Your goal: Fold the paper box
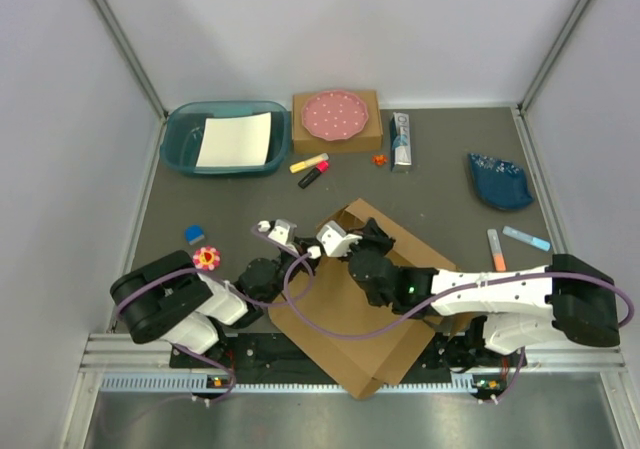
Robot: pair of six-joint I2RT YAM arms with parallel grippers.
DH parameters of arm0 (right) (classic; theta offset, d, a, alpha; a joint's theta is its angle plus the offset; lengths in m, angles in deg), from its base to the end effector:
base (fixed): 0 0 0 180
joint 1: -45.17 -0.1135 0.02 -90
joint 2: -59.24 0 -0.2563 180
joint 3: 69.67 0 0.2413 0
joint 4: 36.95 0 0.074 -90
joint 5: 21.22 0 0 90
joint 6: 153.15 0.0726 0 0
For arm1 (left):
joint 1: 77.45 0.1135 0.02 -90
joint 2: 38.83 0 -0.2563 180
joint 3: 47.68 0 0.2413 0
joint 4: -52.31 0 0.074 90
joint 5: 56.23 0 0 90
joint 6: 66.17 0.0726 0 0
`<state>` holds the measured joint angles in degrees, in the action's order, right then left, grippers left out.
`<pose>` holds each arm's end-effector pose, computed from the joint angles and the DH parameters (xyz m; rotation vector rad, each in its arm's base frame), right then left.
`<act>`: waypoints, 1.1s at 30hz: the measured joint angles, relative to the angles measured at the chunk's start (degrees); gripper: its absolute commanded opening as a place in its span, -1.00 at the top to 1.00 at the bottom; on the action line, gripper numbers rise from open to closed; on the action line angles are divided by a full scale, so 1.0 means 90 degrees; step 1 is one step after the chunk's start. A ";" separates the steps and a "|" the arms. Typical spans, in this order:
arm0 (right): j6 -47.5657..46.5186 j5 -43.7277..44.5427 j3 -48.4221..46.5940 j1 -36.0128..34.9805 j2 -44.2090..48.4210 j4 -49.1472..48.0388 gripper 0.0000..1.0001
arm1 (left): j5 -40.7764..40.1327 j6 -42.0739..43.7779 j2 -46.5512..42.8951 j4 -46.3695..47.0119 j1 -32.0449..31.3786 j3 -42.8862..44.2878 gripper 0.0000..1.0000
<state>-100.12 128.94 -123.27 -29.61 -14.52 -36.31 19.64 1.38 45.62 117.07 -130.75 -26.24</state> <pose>0.1337 0.2515 0.2373 -0.9974 1.4734 -0.5361 0.1631 -0.1891 0.1580 0.2273 1.5888 -0.8520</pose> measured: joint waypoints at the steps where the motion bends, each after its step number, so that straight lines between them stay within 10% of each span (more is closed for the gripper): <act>1: 0.0078 -0.0002 -0.0032 0.0000 0.0000 0.0068 1.00 | 0.0036 -0.0012 -0.0007 -0.0012 0.0000 0.0000 0.86; 19: 0.0935 0.0134 -0.0243 -0.0049 -0.0002 0.0775 1.00 | 0.0986 -0.0471 -0.0024 -0.0182 -0.0119 0.0019 0.25; 33: 0.1018 0.0138 -0.0243 -0.0049 0.0002 0.0818 1.00 | 0.0595 -0.0024 -0.3806 -0.2244 -0.0175 -0.0333 0.22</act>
<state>-90.96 130.19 -125.45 -30.05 -14.49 -28.95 24.99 1.16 11.37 96.88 -132.32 -29.23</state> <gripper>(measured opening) 0.009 0.394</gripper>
